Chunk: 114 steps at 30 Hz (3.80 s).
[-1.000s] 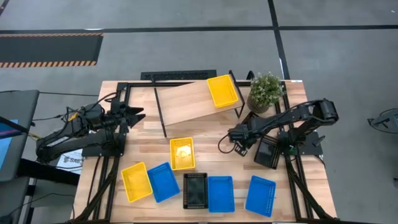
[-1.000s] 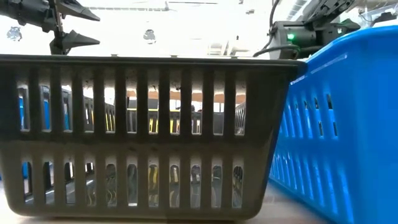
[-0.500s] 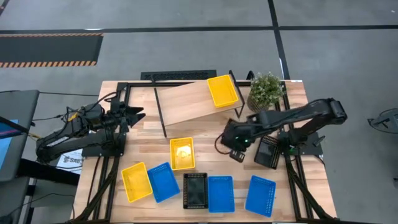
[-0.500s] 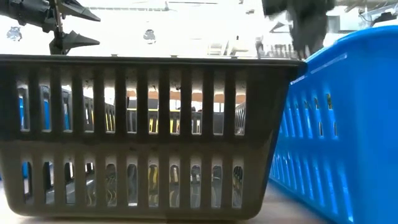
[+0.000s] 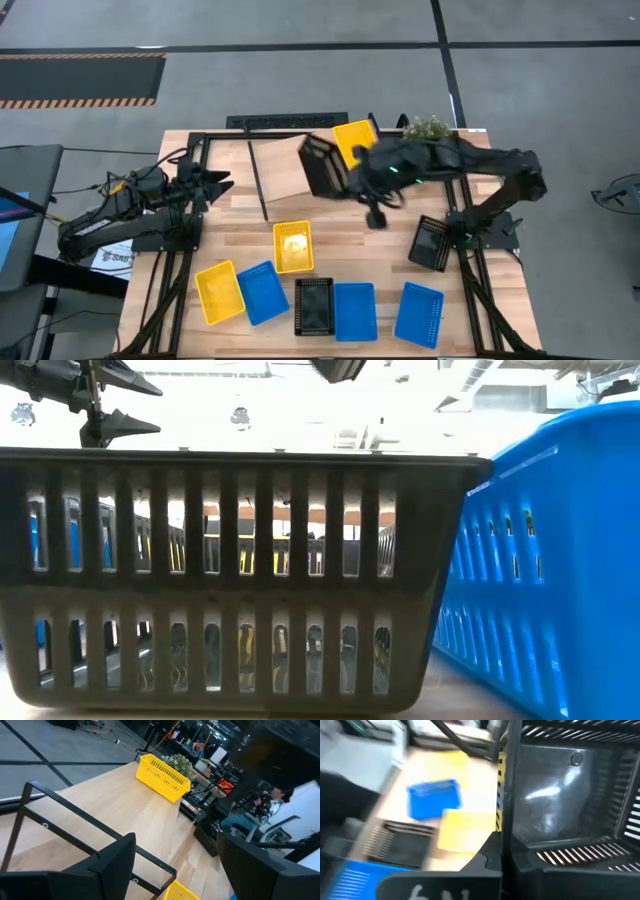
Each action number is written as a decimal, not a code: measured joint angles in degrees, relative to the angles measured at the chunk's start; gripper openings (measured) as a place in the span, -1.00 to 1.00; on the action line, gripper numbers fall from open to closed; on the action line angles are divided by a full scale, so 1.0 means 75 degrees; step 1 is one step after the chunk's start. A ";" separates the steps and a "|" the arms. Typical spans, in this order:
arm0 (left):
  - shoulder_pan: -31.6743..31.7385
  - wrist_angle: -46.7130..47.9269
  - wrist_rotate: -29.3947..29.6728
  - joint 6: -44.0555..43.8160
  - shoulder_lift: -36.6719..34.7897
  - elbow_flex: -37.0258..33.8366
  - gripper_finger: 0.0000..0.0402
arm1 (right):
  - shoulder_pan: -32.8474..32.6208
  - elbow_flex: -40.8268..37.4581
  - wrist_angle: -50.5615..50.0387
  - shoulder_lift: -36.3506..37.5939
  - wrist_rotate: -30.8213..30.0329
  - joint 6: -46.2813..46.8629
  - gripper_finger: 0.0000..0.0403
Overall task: Stack baskets on shelf by color
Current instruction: Put the top black bin on the shelf, then put the middle blue bin on the shelf
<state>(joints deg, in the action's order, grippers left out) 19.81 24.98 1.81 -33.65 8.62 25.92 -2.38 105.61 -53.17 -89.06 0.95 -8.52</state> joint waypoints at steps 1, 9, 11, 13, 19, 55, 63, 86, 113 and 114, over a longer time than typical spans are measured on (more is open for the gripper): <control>0.0000 -0.0001 0.0021 0.0000 0.0000 0.0001 0.32 | 0.0162 0.0095 -0.0031 -0.0185 -0.0017 -0.0418 -0.97; 0.0000 0.0019 0.0022 0.0000 -0.0001 0.0002 0.32 | 0.0921 0.0465 -0.1058 -0.1715 -0.0429 -0.1956 -0.89; 0.0000 0.0014 0.0026 0.0000 0.0000 0.0002 0.32 | 0.1002 0.0474 -0.1341 -0.1990 -0.0842 -0.2223 -0.91; 0.0000 0.0019 0.0053 -0.0001 0.0000 0.0002 0.32 | 0.1010 0.0474 -0.1593 -0.2305 -0.1322 -0.2510 -0.93; 0.0000 0.0019 0.0064 -0.0006 0.0000 0.0001 0.32 | 0.0971 0.0474 -0.1558 -0.2735 -0.1974 -0.3138 -0.93; 0.0000 0.0019 0.0077 0.0000 -0.0003 0.0002 0.32 | 0.1572 0.0477 -0.1538 -0.3068 -0.1713 -0.3060 -0.44; 0.0000 0.0019 0.0075 -0.0004 -0.0003 0.0001 0.32 | 0.1288 0.1784 -0.2255 -0.3065 -0.1588 -0.2081 -0.14; 0.0000 0.0209 -0.0564 0.0165 -0.0003 0.0001 0.32 | -0.2268 0.1473 -0.3110 -0.3076 -0.0087 0.3502 -0.03; 0.0000 0.0649 -0.0541 0.0195 0.0000 -0.0001 0.32 | -0.2619 -0.3483 0.1480 -0.3065 0.0875 0.4329 -0.05; 0.0000 0.0657 -0.0533 0.0192 -0.0003 0.0002 0.32 | -0.2605 -0.3573 0.1567 -0.3065 0.0875 0.4331 -0.07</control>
<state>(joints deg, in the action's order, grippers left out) 19.81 29.90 -2.18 -32.21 8.60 25.93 -21.92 78.82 -41.42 -112.05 7.51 23.97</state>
